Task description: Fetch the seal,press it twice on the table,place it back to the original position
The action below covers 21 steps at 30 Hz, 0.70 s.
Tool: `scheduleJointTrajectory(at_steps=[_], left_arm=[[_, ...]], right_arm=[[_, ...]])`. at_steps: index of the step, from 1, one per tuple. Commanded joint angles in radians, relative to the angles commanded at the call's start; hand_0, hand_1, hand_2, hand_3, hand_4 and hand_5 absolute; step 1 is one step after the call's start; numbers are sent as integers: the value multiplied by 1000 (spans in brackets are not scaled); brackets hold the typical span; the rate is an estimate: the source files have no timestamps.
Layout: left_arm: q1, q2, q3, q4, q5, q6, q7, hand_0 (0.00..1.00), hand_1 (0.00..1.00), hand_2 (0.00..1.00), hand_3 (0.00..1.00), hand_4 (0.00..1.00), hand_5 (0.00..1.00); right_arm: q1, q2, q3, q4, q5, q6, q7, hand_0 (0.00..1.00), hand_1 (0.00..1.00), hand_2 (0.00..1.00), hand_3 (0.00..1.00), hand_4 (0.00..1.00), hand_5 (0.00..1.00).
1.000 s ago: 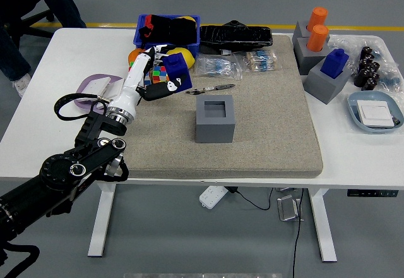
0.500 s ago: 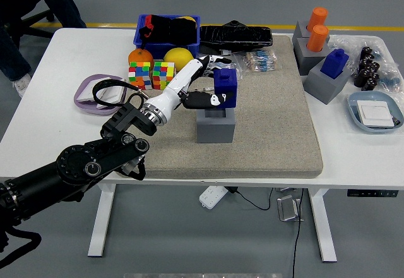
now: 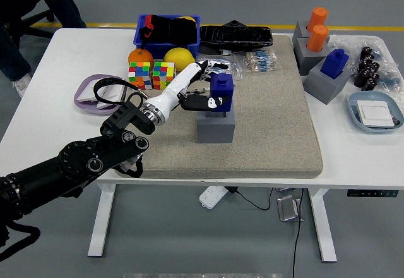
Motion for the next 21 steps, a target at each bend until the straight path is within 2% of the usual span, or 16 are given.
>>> scheduleJointTrajectory(at_steps=[8, 21], left_arm=[[16, -18, -1, 26, -13, 3, -7, 781, 555, 515, 782, 665, 2], [17, -22, 8, 42, -19, 7, -14, 788, 558, 516, 782, 664, 2]], right_arm=[[-5, -1, -11, 1, 7, 0, 0, 870, 732, 713, 725, 839, 505], [-6, -3, -19, 4, 16, 0, 0, 870, 732, 713, 727, 839, 505]])
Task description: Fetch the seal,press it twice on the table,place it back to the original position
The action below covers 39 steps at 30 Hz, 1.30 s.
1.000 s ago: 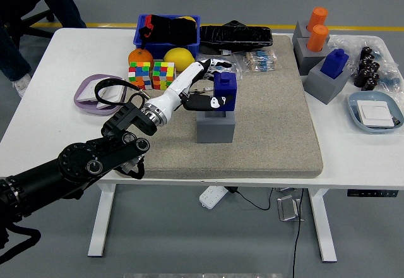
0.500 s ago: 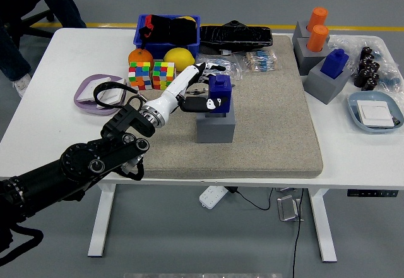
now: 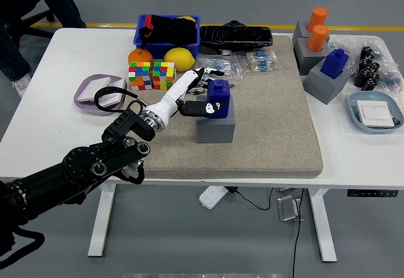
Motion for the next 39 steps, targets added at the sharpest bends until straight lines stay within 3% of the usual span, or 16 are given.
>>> scheduleJointTrajectory(at_steps=[21, 39], left_arm=[[-2, -13, 10, 36, -22, 2, -17, 791, 561, 518, 783, 666, 2], [-9, -12, 26, 47, 11, 1, -15, 793, 564, 519, 779, 667, 2]], right_arm=[[3, -1, -8, 5, 11, 0, 0, 870, 731, 713, 727, 839, 505], [6, -2, -11, 6, 12, 0, 0, 870, 732, 712, 727, 839, 504]])
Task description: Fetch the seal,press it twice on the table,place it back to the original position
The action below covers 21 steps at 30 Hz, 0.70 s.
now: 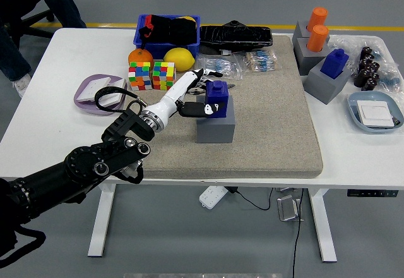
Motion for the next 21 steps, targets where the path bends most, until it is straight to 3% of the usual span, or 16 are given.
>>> scheduleJointTrajectory(at_steps=[13, 21], left_arm=[[-4, -4, 6, 13, -22, 13, -25, 795, 568, 521, 777, 668, 2], [-9, -4, 14, 25, -27, -2, -27, 796, 574, 519, 772, 664, 2]], right_arm=[[1, 0, -4, 0, 0, 0, 0, 870, 733, 714, 726, 839, 505], [4, 0, -4, 0, 2, 0, 1, 870, 732, 712, 726, 839, 506]])
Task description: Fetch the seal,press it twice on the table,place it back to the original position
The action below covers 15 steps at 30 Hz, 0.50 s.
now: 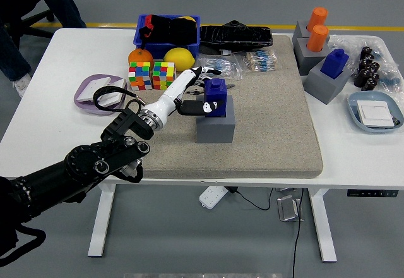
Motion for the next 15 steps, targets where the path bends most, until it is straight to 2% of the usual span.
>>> scheduleJointTrajectory(at_steps=[15], left_arm=[[-3, 0, 11, 3, -3, -9, -6, 803, 586, 518, 763, 651, 2]], right_arm=[[1, 0, -4, 0, 1, 0, 1, 870, 732, 712, 727, 840, 507]])
